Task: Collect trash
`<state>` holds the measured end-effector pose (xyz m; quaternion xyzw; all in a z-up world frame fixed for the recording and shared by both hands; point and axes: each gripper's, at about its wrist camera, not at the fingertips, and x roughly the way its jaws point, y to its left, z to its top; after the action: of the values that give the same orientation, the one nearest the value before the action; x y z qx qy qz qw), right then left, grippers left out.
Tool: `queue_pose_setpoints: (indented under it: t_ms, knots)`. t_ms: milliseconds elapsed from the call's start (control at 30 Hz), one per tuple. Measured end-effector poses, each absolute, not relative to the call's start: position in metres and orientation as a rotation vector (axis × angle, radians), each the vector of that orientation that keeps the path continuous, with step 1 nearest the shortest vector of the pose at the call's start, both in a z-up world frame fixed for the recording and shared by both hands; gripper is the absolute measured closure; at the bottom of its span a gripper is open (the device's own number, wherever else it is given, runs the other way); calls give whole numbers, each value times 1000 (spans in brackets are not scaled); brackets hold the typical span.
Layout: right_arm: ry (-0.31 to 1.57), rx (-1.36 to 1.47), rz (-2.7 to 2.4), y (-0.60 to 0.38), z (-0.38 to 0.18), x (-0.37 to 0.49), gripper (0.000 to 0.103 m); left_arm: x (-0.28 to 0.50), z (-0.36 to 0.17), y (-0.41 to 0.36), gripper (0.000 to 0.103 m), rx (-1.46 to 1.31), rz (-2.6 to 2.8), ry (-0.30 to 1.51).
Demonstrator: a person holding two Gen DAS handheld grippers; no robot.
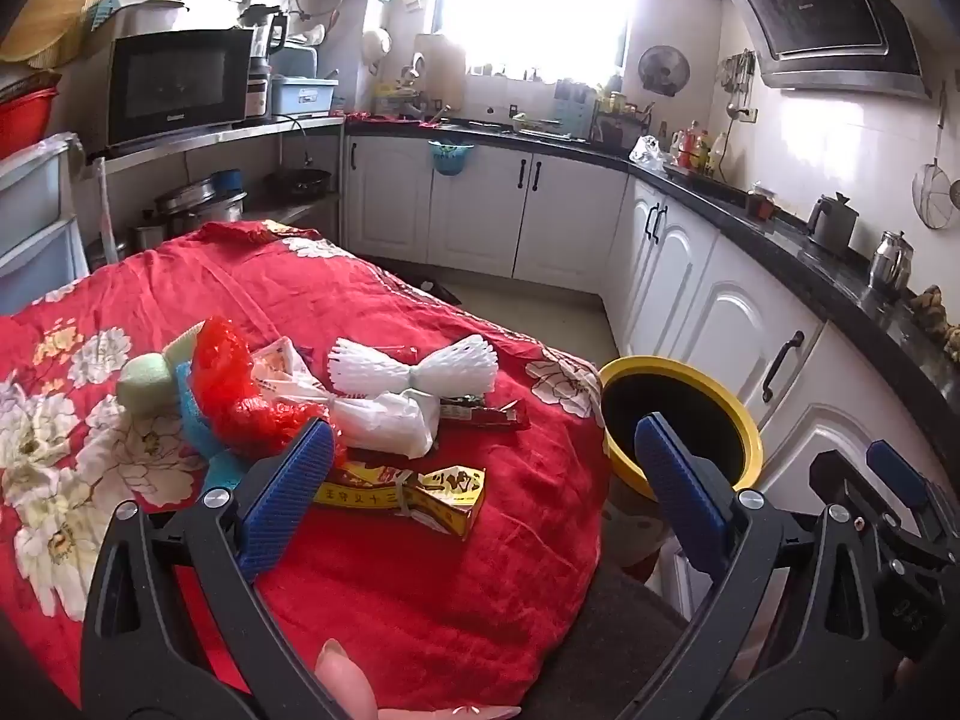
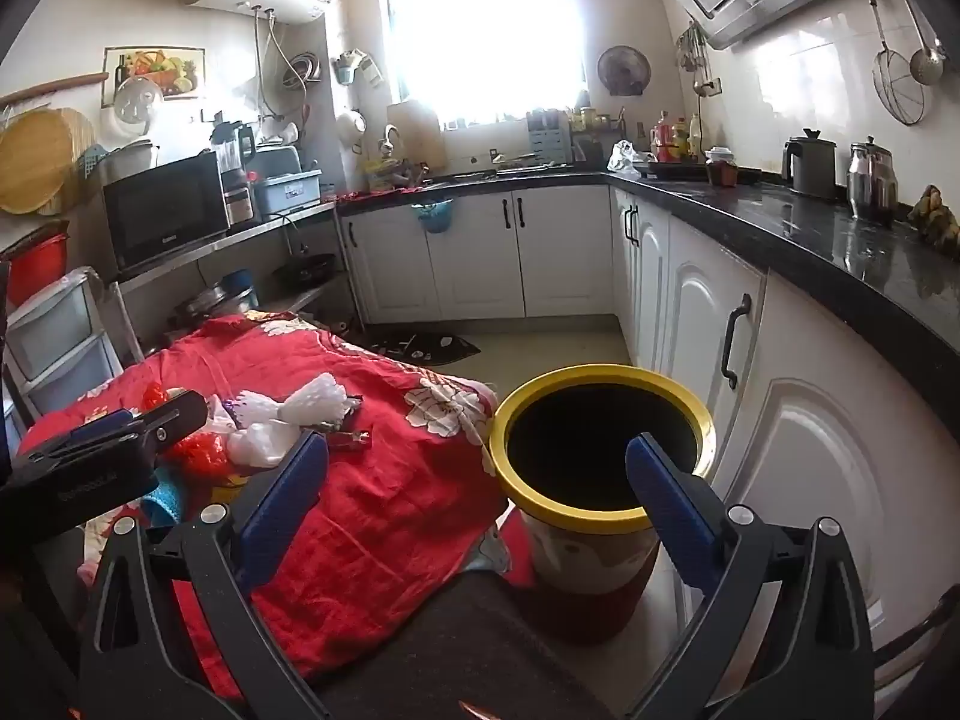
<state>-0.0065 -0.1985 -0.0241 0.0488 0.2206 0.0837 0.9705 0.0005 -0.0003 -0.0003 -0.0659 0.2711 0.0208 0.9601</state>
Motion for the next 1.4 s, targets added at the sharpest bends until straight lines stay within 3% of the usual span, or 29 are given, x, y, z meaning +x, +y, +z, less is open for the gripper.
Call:
queue_pose_setpoints:
  t_ms: [1400]
  knots:
    - [413,89,164,-194,-15,-18,6,-6,9,-4,11,-131,18,511]
